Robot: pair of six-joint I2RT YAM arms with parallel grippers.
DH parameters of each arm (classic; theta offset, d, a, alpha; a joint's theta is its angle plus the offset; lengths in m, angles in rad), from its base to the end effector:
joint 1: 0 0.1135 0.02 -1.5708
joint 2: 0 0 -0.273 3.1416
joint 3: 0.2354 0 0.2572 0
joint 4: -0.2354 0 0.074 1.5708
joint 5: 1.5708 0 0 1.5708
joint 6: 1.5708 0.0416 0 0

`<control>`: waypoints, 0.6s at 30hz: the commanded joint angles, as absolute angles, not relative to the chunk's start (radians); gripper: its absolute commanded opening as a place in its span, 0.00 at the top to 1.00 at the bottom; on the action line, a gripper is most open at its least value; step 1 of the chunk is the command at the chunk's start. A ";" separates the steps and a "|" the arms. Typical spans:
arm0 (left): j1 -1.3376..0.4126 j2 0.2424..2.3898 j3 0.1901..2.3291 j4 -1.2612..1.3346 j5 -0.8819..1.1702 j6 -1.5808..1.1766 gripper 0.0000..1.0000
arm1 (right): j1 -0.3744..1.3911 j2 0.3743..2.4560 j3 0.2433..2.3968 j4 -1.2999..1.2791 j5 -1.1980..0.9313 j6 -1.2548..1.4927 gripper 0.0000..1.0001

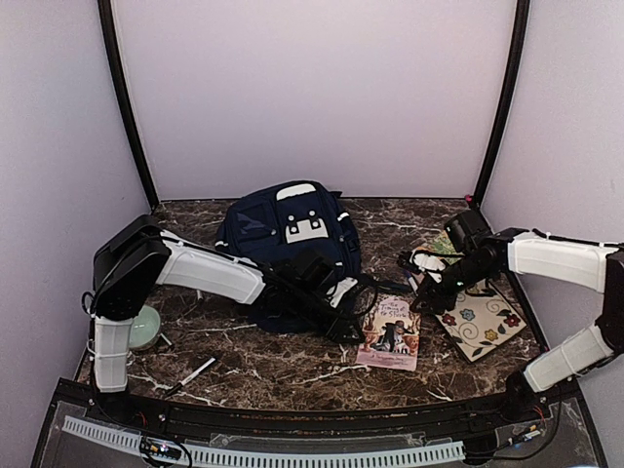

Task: Pack the student bag
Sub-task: Adjust the book at the center of the board.

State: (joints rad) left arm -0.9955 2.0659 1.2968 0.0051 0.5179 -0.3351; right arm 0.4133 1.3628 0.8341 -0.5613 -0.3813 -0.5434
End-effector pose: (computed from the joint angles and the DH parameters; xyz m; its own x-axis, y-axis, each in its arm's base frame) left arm 0.2279 -0.3893 0.1467 -0.6592 0.4913 -0.5693 0.7483 0.3541 -0.5609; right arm 0.2337 0.1194 0.2064 -0.4208 -0.7086 -0.5665 -0.8738 0.4843 0.0433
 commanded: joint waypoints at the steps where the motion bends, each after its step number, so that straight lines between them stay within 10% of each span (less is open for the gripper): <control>1: -0.997 2.107 1.379 -0.048 0.448 -0.373 0.47 | 0.432 1.355 0.804 -0.563 -0.320 -0.643 0.46; 18: -0.931 2.187 1.443 -0.098 0.475 -0.563 0.37 | 0.479 1.421 0.741 -0.552 -0.245 -0.762 0.50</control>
State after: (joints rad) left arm -0.9642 2.1612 1.4322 -0.0540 0.4767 -0.5018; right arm 0.4633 1.3933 0.7639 -0.5858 -0.2764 -0.7235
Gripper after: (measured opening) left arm 0.626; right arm 0.507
